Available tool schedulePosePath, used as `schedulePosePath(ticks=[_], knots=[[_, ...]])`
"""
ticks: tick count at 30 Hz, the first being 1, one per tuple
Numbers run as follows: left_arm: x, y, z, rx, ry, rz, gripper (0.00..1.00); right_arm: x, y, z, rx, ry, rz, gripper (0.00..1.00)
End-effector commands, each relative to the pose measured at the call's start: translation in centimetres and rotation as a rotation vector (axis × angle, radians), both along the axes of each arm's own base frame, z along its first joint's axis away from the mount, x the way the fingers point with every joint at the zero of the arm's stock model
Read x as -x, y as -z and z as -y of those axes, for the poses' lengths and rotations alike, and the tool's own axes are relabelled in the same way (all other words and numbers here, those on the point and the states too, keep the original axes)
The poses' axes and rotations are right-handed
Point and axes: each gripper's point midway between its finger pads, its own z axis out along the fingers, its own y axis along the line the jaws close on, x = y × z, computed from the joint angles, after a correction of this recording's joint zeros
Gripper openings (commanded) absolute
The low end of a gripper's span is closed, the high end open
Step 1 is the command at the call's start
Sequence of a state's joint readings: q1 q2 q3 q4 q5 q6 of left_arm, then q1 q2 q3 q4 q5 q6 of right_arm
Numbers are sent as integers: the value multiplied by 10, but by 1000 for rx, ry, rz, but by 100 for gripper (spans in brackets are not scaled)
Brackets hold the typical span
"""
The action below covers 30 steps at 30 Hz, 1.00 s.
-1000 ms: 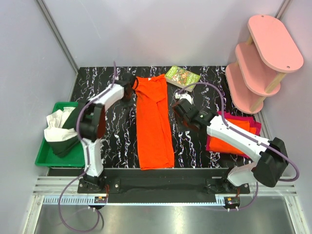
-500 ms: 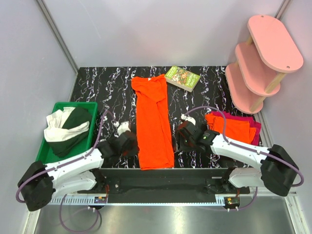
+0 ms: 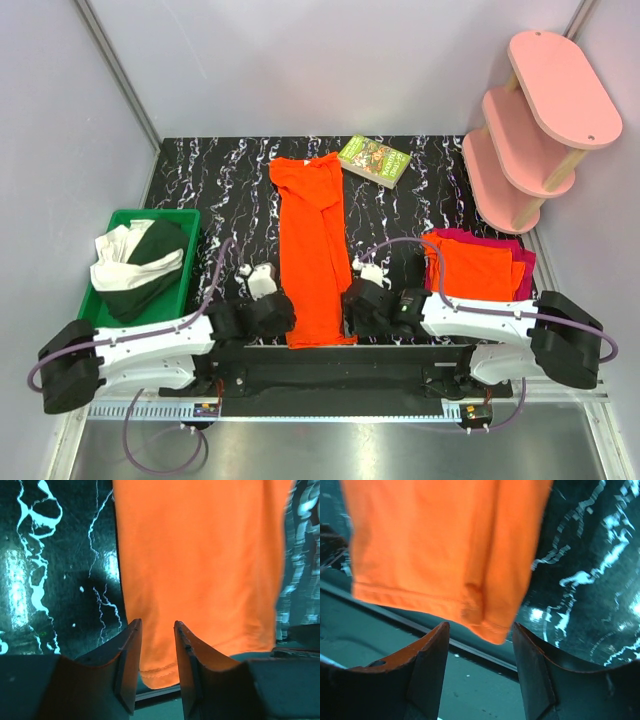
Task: Fold and stack the t-shirts
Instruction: Grab the bottom of the folded rectangular tshirt with both arms
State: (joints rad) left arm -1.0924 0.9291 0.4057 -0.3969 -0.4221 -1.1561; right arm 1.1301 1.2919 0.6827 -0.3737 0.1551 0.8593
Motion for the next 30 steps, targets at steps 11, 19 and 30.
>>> schedulePosePath(ticks=[11, 19, 30], knots=[[-1, -13, 20, -110, -75, 27, 39, 2, 30, 22, 82, 86, -6, 59], [6, -10, 11, -105, -109, 0, 38, 8, 44, 28, 110, 90, -45, 41], [21, 7, 2, -110, -142, -67, 38, 20, 50, 38, 127, 87, -87, 39]])
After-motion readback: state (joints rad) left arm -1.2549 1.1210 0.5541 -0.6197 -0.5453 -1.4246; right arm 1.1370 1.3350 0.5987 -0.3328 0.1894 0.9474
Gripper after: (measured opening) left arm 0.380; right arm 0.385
